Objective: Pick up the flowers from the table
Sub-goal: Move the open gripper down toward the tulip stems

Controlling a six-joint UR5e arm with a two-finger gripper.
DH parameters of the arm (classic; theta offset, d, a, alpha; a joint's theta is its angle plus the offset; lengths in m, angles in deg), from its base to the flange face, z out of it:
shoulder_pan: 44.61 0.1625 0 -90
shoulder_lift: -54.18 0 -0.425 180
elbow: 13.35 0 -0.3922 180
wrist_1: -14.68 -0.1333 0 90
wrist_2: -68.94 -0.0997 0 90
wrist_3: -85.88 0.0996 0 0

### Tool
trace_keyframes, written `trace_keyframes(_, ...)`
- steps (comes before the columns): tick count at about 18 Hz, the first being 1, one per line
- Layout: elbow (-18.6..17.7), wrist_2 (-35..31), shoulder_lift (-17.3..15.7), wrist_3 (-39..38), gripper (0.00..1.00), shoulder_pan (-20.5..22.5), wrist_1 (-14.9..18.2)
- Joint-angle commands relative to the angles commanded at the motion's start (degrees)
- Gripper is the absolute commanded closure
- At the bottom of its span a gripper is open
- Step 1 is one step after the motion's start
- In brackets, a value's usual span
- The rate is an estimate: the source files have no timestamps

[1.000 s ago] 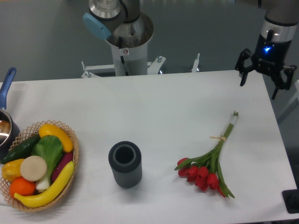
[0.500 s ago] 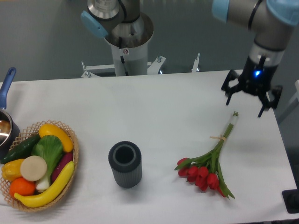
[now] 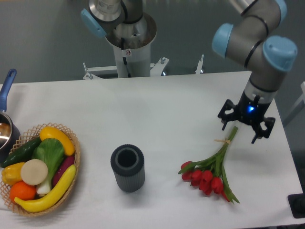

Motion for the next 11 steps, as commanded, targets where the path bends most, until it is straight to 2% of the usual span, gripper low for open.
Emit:
trace_keyframes(5,-0.1,0.0,3.1,-0.1,0.00,-0.4,0.0)
trace_keyframes(11,-1.2,-2.2,4.3,0.1,0.00,-1.6,-0.7)
